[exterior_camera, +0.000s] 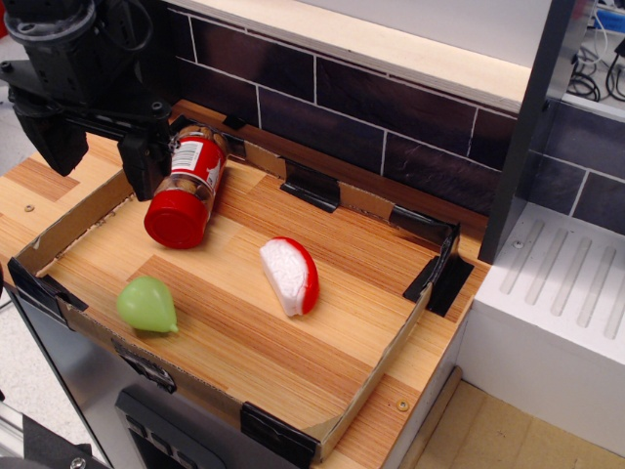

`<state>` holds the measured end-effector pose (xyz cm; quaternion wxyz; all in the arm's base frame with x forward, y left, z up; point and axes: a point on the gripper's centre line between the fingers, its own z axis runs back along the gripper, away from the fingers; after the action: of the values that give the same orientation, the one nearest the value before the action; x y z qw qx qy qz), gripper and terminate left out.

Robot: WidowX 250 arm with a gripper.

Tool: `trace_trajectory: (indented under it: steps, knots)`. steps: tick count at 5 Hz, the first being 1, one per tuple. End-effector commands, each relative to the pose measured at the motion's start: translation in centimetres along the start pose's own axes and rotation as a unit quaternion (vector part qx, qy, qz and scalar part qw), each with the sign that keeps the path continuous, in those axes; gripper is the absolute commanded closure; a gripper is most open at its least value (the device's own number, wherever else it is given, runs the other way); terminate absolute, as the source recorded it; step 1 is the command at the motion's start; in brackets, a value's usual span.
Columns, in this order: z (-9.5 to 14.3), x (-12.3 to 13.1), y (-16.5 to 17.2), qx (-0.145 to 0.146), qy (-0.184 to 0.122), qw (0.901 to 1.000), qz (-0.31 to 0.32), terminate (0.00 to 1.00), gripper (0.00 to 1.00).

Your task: Upright basil bottle

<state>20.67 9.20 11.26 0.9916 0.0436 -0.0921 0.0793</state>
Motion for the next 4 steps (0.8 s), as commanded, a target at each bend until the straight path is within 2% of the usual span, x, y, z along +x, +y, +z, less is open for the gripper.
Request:
trace_trajectory:
  steps: [1, 2, 3, 4]
  knots:
    - [0.0, 0.0, 0.0, 0.0, 0.0, 1.0, 0.0, 0.0, 0.0]
    - [-1.0, 1.6, -0.4, -0.009, 0.013, 0.9971, 0.075, 0.0, 0.0]
    - [-2.6, 3.2, -0.7, -0.003, 0.028, 0.9891, 0.145, 0.0, 0.0]
    - [-4.1, 3.9, -0.7, 0.004, 0.04, 0.9827, 0.181, 0.0, 0.0]
